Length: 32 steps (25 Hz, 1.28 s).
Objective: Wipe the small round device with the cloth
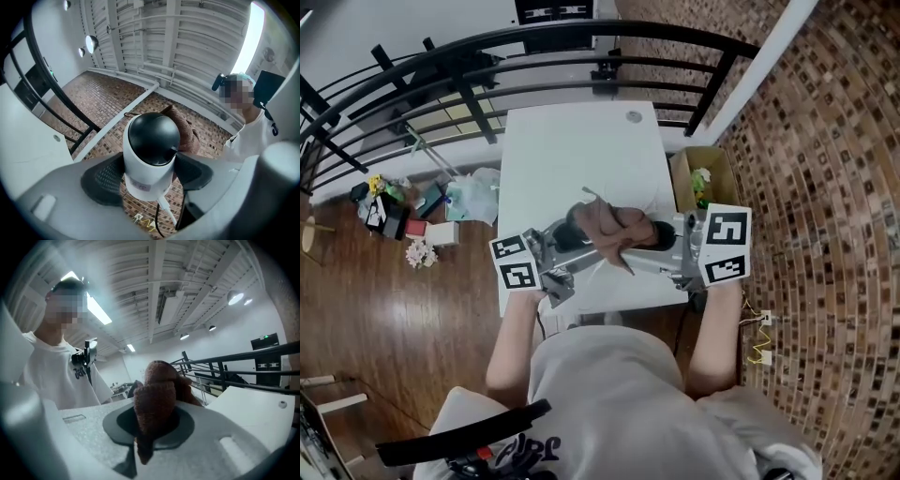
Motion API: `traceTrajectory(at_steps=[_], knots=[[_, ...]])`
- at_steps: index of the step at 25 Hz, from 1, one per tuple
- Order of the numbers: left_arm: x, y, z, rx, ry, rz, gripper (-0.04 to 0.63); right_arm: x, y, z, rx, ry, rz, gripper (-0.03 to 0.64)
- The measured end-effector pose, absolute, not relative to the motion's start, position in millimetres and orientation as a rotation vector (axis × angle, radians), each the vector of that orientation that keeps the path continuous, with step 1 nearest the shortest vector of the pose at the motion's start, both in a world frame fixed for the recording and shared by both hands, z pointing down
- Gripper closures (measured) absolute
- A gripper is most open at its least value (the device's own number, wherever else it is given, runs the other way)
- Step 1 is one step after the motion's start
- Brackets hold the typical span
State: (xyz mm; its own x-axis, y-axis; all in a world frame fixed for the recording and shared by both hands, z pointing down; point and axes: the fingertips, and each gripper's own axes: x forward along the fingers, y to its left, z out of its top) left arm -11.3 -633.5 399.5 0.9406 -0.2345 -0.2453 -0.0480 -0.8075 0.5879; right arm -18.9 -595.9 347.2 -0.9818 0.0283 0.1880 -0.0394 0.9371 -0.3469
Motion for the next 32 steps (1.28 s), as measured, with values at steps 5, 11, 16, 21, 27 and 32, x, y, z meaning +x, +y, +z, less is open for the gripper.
traceTrajectory(at_steps=[5, 11, 16, 21, 27, 32], knots=[[-12, -615, 385, 2.539, -0.079, -0.418, 0.235, -4, -617, 345, 0.166, -2.902, 0.502, 0.591], [1, -570, 358, 2.667, 0.222, -0.411, 0.235, 4, -630, 371, 0.121, -2.901, 0.641, 0.592], [-2, -566, 358, 2.653, 0.258, -0.415, 0.235, -3, -631, 375, -0.039, -2.969, 0.8, 0.592], [-4, -562, 360, 2.656, 0.263, -0.417, 0.235, -12, -636, 390, -0.03, -2.919, 0.841, 0.592], [-13, -589, 372, 2.62, 0.054, -0.455, 0.235, -5, -633, 362, 0.047, -2.97, 0.672, 0.591], [-34, -638, 381, 2.507, -0.285, -0.561, 0.235, -8, -607, 312, -0.014, -3.014, 0.417, 0.591]])
